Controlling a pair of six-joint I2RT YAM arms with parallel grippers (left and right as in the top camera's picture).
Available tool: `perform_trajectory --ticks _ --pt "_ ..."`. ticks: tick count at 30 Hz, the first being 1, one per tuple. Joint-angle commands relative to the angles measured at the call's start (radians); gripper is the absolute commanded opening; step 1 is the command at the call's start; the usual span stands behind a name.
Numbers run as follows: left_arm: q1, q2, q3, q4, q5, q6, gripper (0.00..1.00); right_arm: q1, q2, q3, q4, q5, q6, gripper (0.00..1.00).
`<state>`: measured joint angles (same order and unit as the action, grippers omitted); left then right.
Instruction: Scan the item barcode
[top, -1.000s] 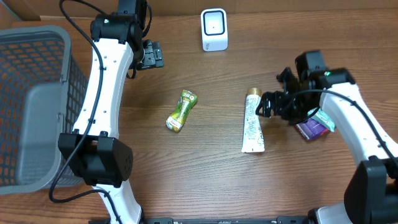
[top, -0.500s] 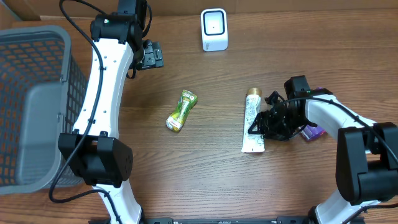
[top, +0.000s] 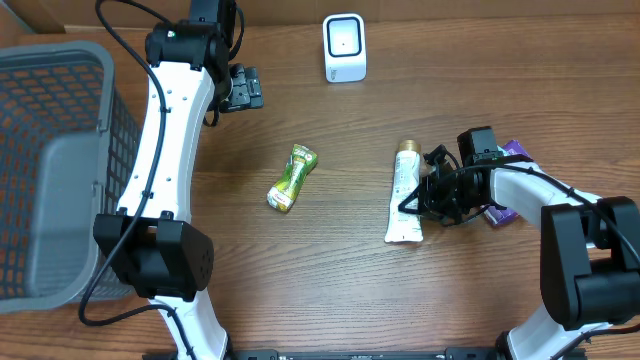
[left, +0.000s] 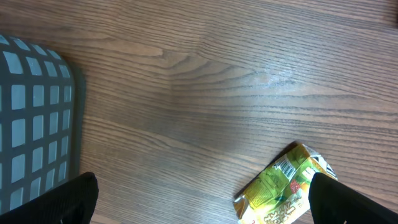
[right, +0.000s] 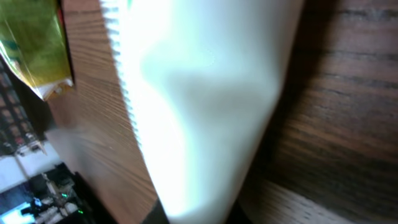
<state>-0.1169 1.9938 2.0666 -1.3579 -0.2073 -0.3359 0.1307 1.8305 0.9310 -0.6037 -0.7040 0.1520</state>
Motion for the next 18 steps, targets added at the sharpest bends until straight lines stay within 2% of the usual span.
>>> perform_trajectory --ticks 1,4,8,13,18 --pt "-0.002 -0.019 0.015 0.001 -0.010 0.007 1.00 -0.002 0.016 -0.019 0.019 -0.025 0.008 0.04" --pt "-0.002 -0.019 0.015 0.001 -0.010 0.007 0.99 -0.004 0.010 0.010 0.003 -0.117 -0.006 0.04" --pt "-0.002 -0.019 0.015 0.001 -0.010 0.007 1.00 -0.004 -0.030 0.114 -0.116 -0.255 -0.125 0.04" --pt "-0.002 -0.019 0.015 0.001 -0.010 0.007 1.00 -0.003 -0.073 0.372 -0.413 -0.346 -0.307 0.04" --pt "-0.002 -0.019 0.015 0.001 -0.010 0.007 1.00 -0.001 -0.074 0.631 -0.597 -0.357 -0.341 0.04"
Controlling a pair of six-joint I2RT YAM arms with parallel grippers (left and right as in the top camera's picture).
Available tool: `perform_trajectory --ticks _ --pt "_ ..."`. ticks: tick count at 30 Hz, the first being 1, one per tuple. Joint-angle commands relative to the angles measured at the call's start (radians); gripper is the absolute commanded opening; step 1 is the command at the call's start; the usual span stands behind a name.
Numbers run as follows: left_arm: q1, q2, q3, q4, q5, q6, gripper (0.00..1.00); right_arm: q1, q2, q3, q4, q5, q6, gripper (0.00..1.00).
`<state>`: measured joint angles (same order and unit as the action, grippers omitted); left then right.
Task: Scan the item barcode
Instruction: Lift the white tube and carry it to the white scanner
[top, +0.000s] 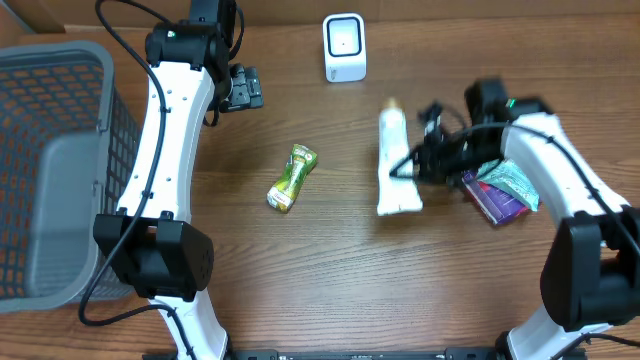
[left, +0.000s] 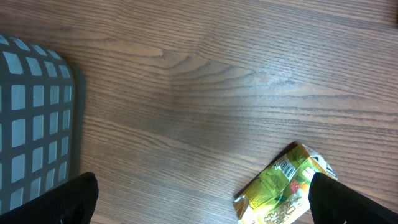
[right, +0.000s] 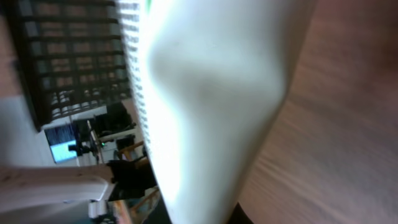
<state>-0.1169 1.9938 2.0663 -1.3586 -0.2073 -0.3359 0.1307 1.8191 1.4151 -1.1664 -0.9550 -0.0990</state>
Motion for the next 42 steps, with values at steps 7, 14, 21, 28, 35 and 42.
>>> perform_trajectory --ticks 7,14,21,28,35,42 --pt "-0.001 -0.019 0.016 0.002 -0.010 0.007 1.00 0.000 -0.063 0.352 -0.062 -0.306 -0.089 0.04" --pt "-0.001 -0.019 0.016 0.002 -0.010 0.007 1.00 0.000 -0.063 0.412 -0.063 -0.411 -0.085 0.04" --pt "-0.002 -0.019 0.016 0.002 -0.009 0.007 1.00 0.000 -0.063 0.431 -0.021 -0.200 0.089 0.03" --pt "-0.001 -0.019 0.016 0.002 -0.010 0.007 1.00 0.045 -0.041 0.635 -0.052 0.397 0.243 0.03" --pt "-0.001 -0.019 0.016 0.002 -0.010 0.007 1.00 0.158 0.044 0.747 0.006 1.001 0.245 0.03" --pt "-0.001 -0.019 0.016 0.002 -0.010 0.007 0.99 0.296 0.215 0.746 0.172 1.404 0.080 0.04"
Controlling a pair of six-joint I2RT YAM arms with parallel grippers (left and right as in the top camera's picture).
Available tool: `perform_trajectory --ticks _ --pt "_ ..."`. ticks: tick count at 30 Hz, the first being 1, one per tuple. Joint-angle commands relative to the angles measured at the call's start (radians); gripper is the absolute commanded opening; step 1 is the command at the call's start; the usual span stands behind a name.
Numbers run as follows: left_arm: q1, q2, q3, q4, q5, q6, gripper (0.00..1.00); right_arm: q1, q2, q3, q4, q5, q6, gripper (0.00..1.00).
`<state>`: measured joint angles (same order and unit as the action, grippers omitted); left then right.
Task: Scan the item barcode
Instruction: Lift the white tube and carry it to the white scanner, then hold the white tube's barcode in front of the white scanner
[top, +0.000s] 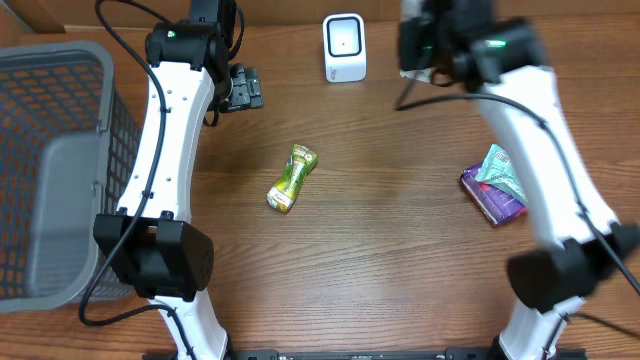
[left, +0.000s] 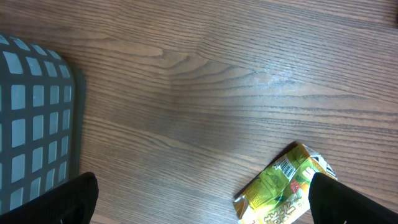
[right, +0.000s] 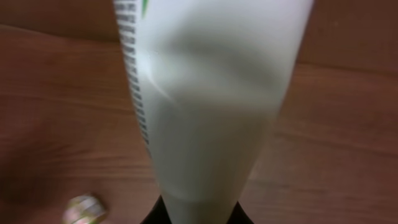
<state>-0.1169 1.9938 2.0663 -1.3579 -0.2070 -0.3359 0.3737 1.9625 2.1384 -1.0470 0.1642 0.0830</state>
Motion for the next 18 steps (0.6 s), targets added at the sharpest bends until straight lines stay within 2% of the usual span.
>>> perform_trajectory --ticks 1,5,10,14,18 --pt "-0.001 -0.019 0.016 0.001 -0.010 0.007 1.00 0.066 0.098 0.023 0.078 0.326 -0.122 0.04" --pt "-0.001 -0.019 0.016 0.001 -0.010 0.007 1.00 0.098 0.200 0.023 0.214 0.462 -0.243 0.04" --pt "-0.001 -0.019 0.016 0.001 -0.010 0.007 1.00 0.103 0.311 0.023 0.387 0.540 -0.437 0.04" --pt "-0.001 -0.019 0.016 0.001 -0.010 0.007 1.00 0.103 0.380 0.022 0.407 0.541 -0.690 0.04" --pt "-0.002 -0.019 0.016 0.001 -0.010 0.007 1.00 0.103 0.407 0.022 0.423 0.539 -0.723 0.04"
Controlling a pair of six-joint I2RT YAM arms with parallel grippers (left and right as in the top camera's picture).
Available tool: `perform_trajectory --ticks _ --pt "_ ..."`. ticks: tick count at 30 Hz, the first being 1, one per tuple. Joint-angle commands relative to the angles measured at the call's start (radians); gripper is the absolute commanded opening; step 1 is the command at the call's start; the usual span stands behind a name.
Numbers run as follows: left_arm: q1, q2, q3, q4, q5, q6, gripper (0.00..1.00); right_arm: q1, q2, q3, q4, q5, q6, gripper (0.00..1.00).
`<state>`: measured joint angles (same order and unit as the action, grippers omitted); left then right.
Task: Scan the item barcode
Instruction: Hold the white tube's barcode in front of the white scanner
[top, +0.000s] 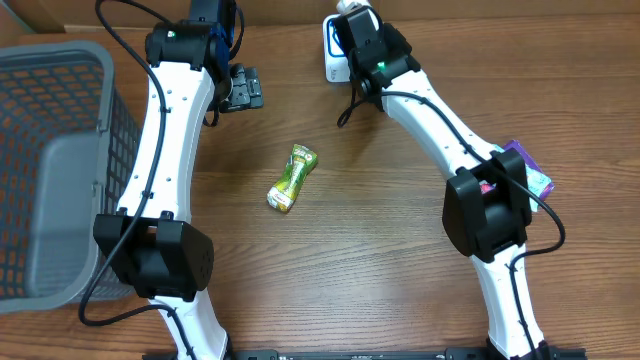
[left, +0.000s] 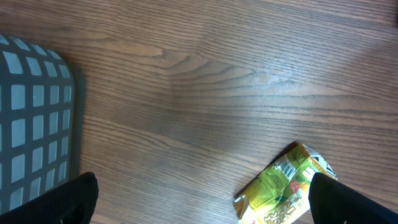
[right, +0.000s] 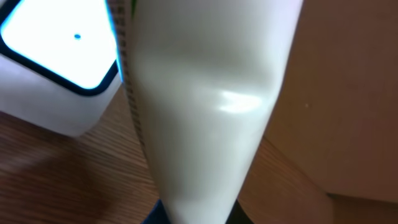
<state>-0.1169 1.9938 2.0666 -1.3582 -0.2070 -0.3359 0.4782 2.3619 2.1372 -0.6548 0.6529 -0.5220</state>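
A white tube (right: 199, 106) fills the right wrist view, with my right gripper (right: 199, 214) shut on its flat end. Its face is close to the lit window of the white barcode scanner (right: 50, 56) at the upper left. Overhead, the right gripper (top: 365, 40) covers most of the scanner (top: 332, 62) at the table's far middle, and the tube's cap (top: 347, 6) pokes out beyond it. My left gripper (top: 245, 88) hangs open at the far left, holding nothing. A green snack packet (top: 291, 178) lies mid-table, also under the left gripper (left: 200, 205).
A grey mesh basket (top: 50, 160) stands at the left, its wall (left: 31, 124) in the left wrist view. A purple packet (top: 528, 170) lies at the right, partly behind the right arm. A brown cardboard wall (right: 348, 93) rises behind the scanner.
My right gripper has moved left with the white tube, from right of the scanner to directly over it. The scanner's window now shows beside the tube. The left arm has not moved.
My right gripper was shut on the white tube lying on the table at the right, beside the purple packet. Then the tube was off the table and further back. Then it was up near the scanner's right, and now at the scanner.
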Motion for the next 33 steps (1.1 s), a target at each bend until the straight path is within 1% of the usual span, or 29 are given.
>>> perform_trajectory --ticks 1,6,11,15,22,24,28,30,33 --pt "-0.002 -0.019 0.015 0.002 -0.010 0.007 1.00 -0.002 0.013 0.023 0.035 0.049 -0.118 0.04" --pt "-0.001 -0.019 0.015 0.002 -0.010 0.007 1.00 -0.002 0.022 0.023 0.058 0.014 -0.136 0.04" --pt "-0.001 -0.019 0.015 0.002 -0.010 0.007 0.99 -0.002 0.022 0.023 0.117 0.002 -0.137 0.04" --pt "-0.001 -0.019 0.015 0.002 -0.010 0.007 0.99 -0.002 0.022 0.023 0.099 -0.049 -0.128 0.04" --pt "-0.001 -0.019 0.015 0.002 -0.010 0.007 1.00 -0.002 0.021 0.023 0.055 -0.066 -0.098 0.04" --pt "0.000 -0.019 0.015 0.002 -0.010 0.007 1.00 -0.002 0.003 0.023 0.008 -0.147 -0.087 0.04" --pt "0.000 -0.019 0.015 0.002 -0.010 0.007 0.99 -0.003 -0.089 0.023 -0.106 -0.386 0.014 0.04" --pt "0.000 -0.019 0.015 0.002 -0.010 0.007 0.99 -0.008 -0.166 0.023 -0.177 -0.505 0.103 0.04" --pt "-0.001 -0.019 0.015 0.002 -0.010 0.007 1.00 -0.022 -0.289 0.023 -0.275 -0.683 0.296 0.04"
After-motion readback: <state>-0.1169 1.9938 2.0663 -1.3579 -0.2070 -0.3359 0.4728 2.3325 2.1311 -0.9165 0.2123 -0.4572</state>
